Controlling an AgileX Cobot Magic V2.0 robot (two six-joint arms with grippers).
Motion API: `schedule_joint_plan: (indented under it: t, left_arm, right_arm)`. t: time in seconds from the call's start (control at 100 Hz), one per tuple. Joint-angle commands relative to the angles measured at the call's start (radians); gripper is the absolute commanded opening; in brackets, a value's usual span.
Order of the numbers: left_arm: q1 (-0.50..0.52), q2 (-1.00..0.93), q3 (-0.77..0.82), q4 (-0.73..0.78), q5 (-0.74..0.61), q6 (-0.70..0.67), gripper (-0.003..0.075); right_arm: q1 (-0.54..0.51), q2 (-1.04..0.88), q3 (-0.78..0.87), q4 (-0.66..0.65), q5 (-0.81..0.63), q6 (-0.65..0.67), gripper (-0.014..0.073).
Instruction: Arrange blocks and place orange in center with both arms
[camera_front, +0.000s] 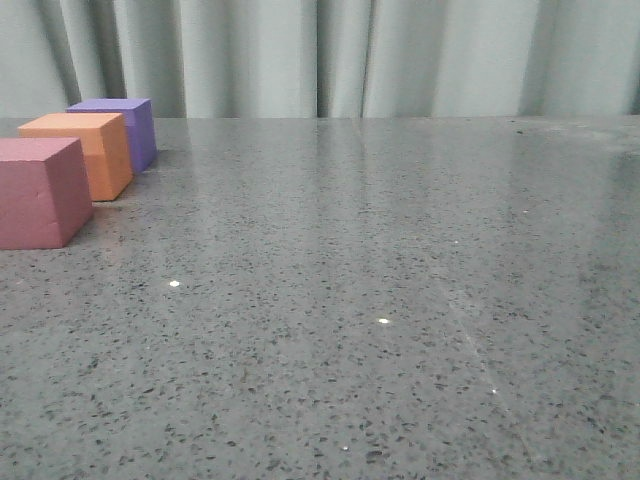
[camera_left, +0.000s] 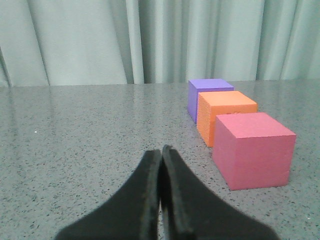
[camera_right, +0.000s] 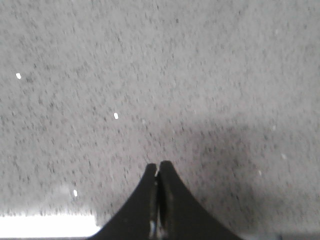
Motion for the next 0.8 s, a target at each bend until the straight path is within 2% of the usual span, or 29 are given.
schedule_joint_plan:
  t: [0.0, 0.3, 0.44, 0.64, 0.79]
  left_arm:
    - [0.000, -0.033, 0.053, -0.008, -0.077, -0.001, -0.0019]
    - [0.000, -0.033, 0.053, -0.008, -0.077, -0.001, -0.0019]
    - [0.000, -0.033, 0.053, -0.008, -0.077, -0.001, -0.0019]
    - [0.000, -0.033, 0.053, -0.008, -0.077, -0.001, -0.0019]
    - [0.000, -0.033, 0.053, -0.008, -0.077, -0.001, -0.0019]
  right_arm:
    - [-0.003, -0.044, 0.019, -0.021, -0.174, -0.009, -0.0067]
    - [-0.003, -0.299, 0.312, -0.017, -0.665, -0.009, -0.0067]
    - [-0.003, -0.430, 0.457, -0.007, -0.847, -0.009, -0.0067]
    - [-0.003, -0.596, 0.610, 0.032, -0.971, -0.009, -0.0067]
    - [-0.015, -0.595, 0.676, 0.056, -1.027, -0.009, -0.0067]
